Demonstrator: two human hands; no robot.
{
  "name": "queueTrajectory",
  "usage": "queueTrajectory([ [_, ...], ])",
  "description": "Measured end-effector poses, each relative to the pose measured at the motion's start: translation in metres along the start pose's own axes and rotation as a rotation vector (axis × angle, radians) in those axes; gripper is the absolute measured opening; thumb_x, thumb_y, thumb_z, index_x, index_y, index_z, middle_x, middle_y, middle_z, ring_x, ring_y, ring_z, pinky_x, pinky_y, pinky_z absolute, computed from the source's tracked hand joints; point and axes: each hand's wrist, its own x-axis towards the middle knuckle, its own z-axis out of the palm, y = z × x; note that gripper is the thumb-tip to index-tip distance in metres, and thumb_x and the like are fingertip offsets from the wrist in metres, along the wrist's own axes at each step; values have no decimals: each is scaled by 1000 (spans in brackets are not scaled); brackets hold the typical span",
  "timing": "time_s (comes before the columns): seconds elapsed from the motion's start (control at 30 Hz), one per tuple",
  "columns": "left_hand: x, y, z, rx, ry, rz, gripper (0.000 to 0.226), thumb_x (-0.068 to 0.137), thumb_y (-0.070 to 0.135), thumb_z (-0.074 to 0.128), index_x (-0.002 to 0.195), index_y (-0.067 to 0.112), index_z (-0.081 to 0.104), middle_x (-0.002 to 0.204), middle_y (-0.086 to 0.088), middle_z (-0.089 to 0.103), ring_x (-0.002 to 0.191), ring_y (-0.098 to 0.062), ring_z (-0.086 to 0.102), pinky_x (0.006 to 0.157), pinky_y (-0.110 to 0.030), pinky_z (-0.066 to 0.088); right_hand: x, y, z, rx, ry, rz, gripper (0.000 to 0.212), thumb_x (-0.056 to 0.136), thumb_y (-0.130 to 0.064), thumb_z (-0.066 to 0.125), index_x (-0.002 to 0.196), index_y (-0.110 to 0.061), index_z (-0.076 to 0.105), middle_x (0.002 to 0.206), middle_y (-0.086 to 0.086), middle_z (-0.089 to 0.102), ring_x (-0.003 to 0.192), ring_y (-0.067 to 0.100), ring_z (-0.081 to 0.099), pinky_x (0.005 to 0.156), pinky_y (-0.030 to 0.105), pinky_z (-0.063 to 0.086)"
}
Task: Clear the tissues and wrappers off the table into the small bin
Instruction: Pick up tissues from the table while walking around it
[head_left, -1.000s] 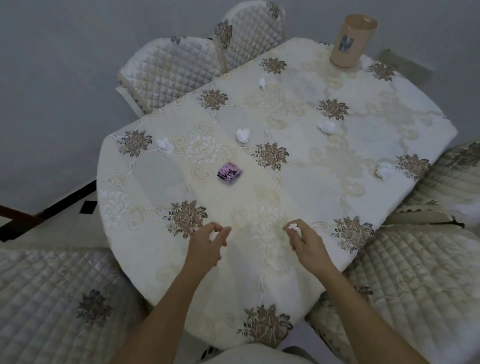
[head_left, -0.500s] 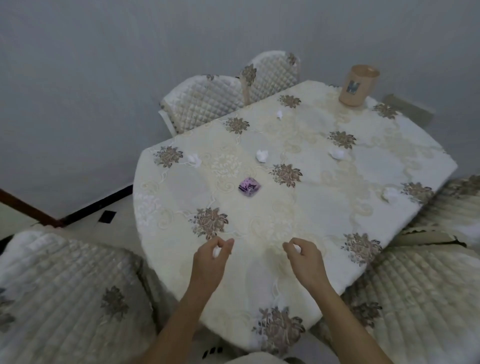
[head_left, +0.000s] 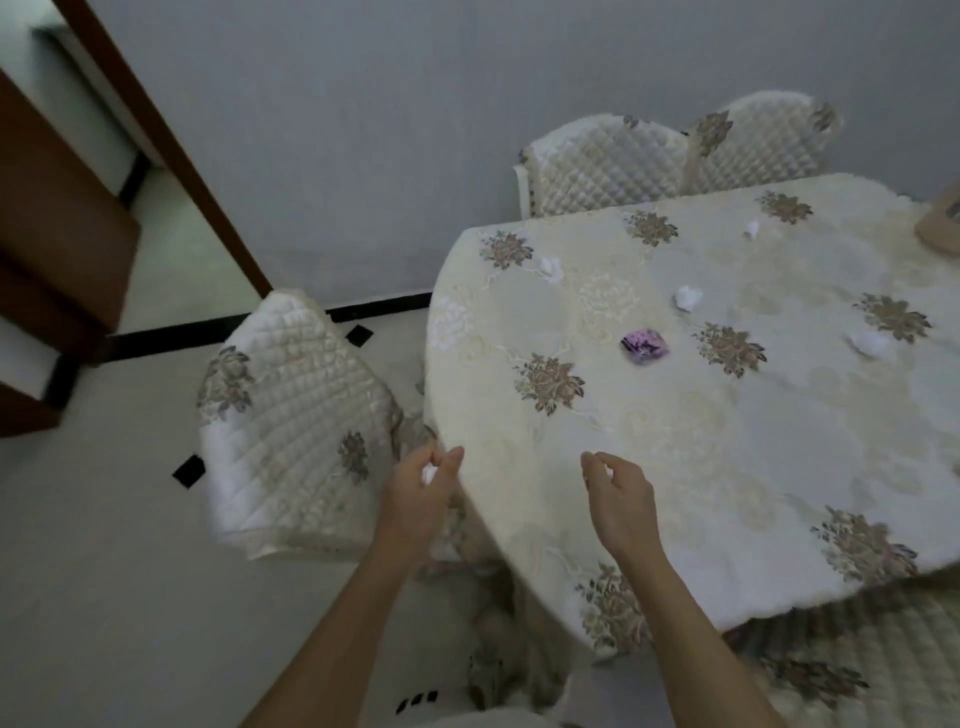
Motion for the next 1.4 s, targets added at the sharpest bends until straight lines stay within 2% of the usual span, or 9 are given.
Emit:
queueTrajectory([
  [0.1,-25,-9,-18,37,57,-30,45,94,41,58,59,15,47,50,2,46,48,-16,46,50,-38,42,-16,-8,16,14,-42,-35,41,96,-19,48,61,-13,29,57,4,26,48,11,23,55,33,20],
  [0.3,-61,-18,-69,61,192,-15,45,95,37,58,54,24,44,50,8,44,50,-10,43,54,-30,36,-53,-28,56,-23,-166,-68,40,95,-16,48,58,-13,33,56,4,30,53,15,31,59,26,36],
  [0.5,-74,-31,-131,34,304,-4,45,95,38,57,63,8,48,56,0,48,52,-9,46,58,-30,39,-65,-69,106,-41,-263,-144,43,96,-18,47,54,-19,36,52,-6,40,51,8,37,52,29,29],
  [0.63,-70,-46,-171,5,349,5,46,93,44,57,61,12,48,52,-3,47,48,-16,43,53,-34,39,-67,-95,144,-42,-295,-190,40,95,-17,47,56,-18,35,52,-3,39,47,5,34,48,23,25],
  [0.8,-47,-72,-240,-87,372,-29,46,86,53,57,61,16,52,53,5,49,51,-14,44,55,-32,37,-63,-132,219,-114,-330,-219,37,92,-28,46,57,-17,39,53,2,43,52,13,39,52,32,30],
  [0.87,-29,-87,-273,-96,368,-53,43,85,54,58,61,19,55,53,9,50,50,-12,44,54,-31,37,-59,-152,253,-84,-321,-233,36,91,-26,48,57,-22,39,52,-5,39,50,8,35,50,31,27],
  [0.97,6,-106,-334,-77,346,-63,48,83,59,57,58,19,47,52,-1,46,50,-16,41,52,-33,35,-51,-189,306,-57,-284,-251,40,93,-17,50,57,-21,32,50,-9,31,44,4,28,44,21,20],
  [1.13,60,-120,-436,-60,291,-32,49,85,52,57,58,15,41,52,-1,42,50,-16,38,51,-30,32,-32,-243,385,-85,-153,-205,41,93,-21,52,58,-18,30,51,-5,28,46,9,25,48,31,21],
  [1.4,132,-143,-522,-101,270,-62,47,84,48,59,57,15,39,49,4,38,45,-16,34,50,-25,28,0,-297,463,-64,-91,-181,40,92,-22,49,56,-19,30,51,-6,32,48,11,29,52,29,25],
])
